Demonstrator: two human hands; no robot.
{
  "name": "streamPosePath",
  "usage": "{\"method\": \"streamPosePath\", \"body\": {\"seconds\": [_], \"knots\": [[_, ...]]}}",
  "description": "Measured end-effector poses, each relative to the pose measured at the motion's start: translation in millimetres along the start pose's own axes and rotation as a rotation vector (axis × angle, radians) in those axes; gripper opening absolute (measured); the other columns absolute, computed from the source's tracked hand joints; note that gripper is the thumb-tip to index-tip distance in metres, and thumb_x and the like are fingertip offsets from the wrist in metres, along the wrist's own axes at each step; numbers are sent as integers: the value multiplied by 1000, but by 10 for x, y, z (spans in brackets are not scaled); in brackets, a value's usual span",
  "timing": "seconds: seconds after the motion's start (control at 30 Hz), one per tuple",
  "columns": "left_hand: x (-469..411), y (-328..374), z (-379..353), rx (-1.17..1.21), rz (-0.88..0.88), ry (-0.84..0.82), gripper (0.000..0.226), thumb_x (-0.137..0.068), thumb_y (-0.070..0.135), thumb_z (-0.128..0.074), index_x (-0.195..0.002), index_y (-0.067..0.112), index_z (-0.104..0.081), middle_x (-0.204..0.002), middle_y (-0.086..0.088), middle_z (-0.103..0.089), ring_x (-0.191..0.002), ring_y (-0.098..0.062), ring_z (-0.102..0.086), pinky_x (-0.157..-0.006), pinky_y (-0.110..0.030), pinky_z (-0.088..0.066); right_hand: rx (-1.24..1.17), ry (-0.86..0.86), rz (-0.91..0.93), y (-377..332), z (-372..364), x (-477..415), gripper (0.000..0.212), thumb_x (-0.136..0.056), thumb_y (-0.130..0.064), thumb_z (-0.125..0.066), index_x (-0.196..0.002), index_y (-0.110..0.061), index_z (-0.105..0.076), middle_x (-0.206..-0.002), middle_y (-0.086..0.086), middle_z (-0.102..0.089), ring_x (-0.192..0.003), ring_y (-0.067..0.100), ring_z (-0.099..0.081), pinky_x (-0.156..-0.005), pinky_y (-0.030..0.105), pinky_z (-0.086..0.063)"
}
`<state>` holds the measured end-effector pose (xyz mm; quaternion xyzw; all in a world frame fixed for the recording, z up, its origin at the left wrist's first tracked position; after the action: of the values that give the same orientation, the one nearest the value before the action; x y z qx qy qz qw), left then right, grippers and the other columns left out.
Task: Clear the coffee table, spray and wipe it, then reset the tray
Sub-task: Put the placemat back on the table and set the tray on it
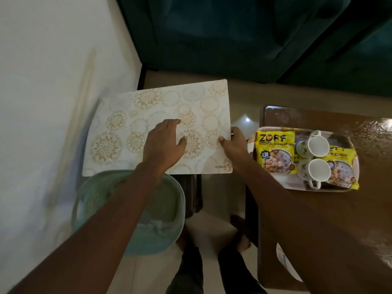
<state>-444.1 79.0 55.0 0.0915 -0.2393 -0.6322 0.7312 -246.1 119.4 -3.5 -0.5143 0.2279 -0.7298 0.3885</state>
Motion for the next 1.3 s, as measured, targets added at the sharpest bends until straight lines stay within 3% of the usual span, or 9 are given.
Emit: {"method": "streamPosePath", "body": {"seconds": [0.2,0.3,0.43,0.5,0.7,0.83,1.0,1.3], "knots": [[145,204,354,-9,-41,8,53,-95,32,-57,-144,15,-43,-147,-4,-47,-136,-23,-42,-113,-42,-34,-37,88,126,-477,610,240,21,-96,-8,-59,-115,-16,-55,-115,6,-68,-98,25,-69,-79,44,-59],[245,407,535,-8,-81,8,54,-95,33,-57,-143,14,-43,-147,-4,-47,-137,-23,-42,-113,-42,-35,-49,146,164,-688,1024,444,19,-97,-8,-58,-115,-13,-55,-114,-3,-64,-97,17,-65,-71,32,-57],[426,750,711,-12,-113,2,57,-96,36,-54,-147,16,-38,-155,-3,-39,-145,-22,-30,-117,-43,-29,-84,202,149,-764,1632,739,17,-96,-11,-61,-110,-19,-55,-116,1,-67,-99,24,-68,-82,50,-59],[505,979,761,-14,-139,2,58,-97,38,-53,-149,17,-36,-157,-2,-35,-147,-21,-26,-119,-43,-25,-110,242,146,-718,1944,919,14,-95,-12,-63,-105,-19,-56,-114,5,-69,-97,26,-69,-81,52,-59],[833,1829,748,3,-208,21,59,-97,40,-52,-150,20,-34,-159,0,-32,-149,-20,-22,-121,-43,-22,-248,303,85,-253,2756,1398,22,-94,-12,-65,-115,-15,-59,-110,5,-71,-92,25,-72,-76,51,-61],[1214,2505,525,-42,-266,9,60,-98,42,-51,-151,20,-33,-160,1,-30,-150,-19,-20,-119,-40,-21,-363,310,69,155,3426,1740,22,-95,-7,-62,-115,-13,-58,-106,4,-71,-87,20,-72,-66,37,-61],[1796,3375,92,-32,-265,-3,58,-97,39,-53,-150,20,-36,-159,2,-32,-149,-18,-20,-119,-38,-21,-385,313,82,691,4486,2085,15,-96,-6,-61,-110,-9,-56,-104,4,-70,-85,20,-71,-61,32,-60],[2413,4720,-614,7,-293,-24,59,-95,38,-58,-148,21,-39,-156,2,-36,-148,-18,-26,-120,-41,-26,-318,365,54,1502,6098,2375,11,-96,-8,-62,-98,-18,-58,-103,7,-70,-85,29,-72,-72,53,-61]]}}
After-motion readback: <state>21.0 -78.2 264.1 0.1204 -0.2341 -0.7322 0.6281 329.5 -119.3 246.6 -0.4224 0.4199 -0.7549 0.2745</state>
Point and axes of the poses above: each hand's wrist, its own x-axis away from the middle knuckle, its own z-axis out of the back of the hand, y = z × x, the point moved 1 cm from there along -x, towards the middle knuckle
